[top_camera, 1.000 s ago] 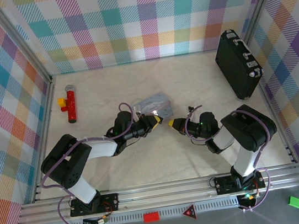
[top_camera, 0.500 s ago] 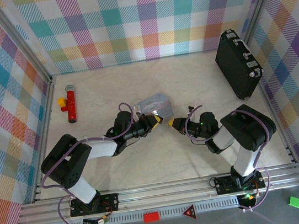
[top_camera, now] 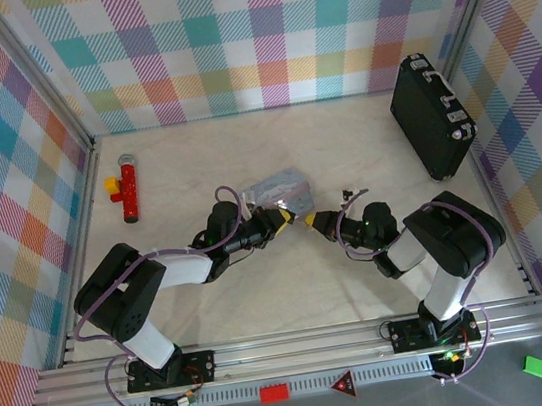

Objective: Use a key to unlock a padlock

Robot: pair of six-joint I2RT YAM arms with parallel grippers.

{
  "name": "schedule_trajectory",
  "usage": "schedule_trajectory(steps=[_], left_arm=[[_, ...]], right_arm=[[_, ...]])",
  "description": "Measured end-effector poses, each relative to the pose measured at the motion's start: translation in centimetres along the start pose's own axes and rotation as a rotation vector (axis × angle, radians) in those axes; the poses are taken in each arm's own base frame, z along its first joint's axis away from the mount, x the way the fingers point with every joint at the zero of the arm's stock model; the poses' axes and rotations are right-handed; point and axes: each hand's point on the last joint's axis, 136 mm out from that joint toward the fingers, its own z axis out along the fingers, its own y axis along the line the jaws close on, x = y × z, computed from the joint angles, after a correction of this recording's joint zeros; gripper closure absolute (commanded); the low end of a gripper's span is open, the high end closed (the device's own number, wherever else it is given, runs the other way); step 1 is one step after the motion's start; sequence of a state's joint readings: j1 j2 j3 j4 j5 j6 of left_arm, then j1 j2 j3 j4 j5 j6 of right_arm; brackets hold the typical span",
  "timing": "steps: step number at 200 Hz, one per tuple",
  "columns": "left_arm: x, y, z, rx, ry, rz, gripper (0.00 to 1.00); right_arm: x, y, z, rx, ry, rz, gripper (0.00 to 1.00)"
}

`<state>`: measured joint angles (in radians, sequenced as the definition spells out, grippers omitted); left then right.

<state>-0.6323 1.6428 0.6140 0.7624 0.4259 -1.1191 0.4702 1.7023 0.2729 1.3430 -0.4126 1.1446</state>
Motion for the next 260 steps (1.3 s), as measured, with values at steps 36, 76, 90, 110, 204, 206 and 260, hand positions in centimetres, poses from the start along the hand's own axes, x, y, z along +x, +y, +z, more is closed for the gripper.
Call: schedule_trajectory(steps=[36, 76, 90, 110, 204, 206, 260], left_arm=[[-0.01, -0.02, -0.01, 0.001, 0.000, -0.004, 1.00], [-0.03, -0.17, -0.06, 0.004, -0.001, -0.013, 1.00], [-0.04, -0.25, -0.08, 0.006, -0.001, -0.015, 1.00], [-0.05, -0.30, -0.10, 0.007, -0.002, -0.015, 1.00], [0.21, -0.33, -0.05, 0.007, 0.003, -0.017, 1.00], [0.22, -0.34, -0.04, 0.007, 0.004, -0.017, 1.00], [0.34, -0.31, -0.03, 0.006, 0.006, -0.017, 1.00]], right_arm=[[-0.14, 0.01, -0.03, 0.004, -0.007, 0.000, 1.00], [-0.05, -0.52, -0.04, 0.025, -0.006, 0.007, 1.00], [-0.06, -0.65, -0.03, 0.031, -0.007, 0.007, 1.00], [-0.14, -0.74, 0.03, 0.036, -0.010, 0.008, 1.00], [-0.47, -0.57, 0.21, 0.035, -0.019, 0.006, 1.00], [-0.49, -0.56, 0.22, 0.035, -0.019, 0.006, 1.00], [-0.73, -0.53, 0.41, 0.038, -0.024, 0.007, 1.00]])
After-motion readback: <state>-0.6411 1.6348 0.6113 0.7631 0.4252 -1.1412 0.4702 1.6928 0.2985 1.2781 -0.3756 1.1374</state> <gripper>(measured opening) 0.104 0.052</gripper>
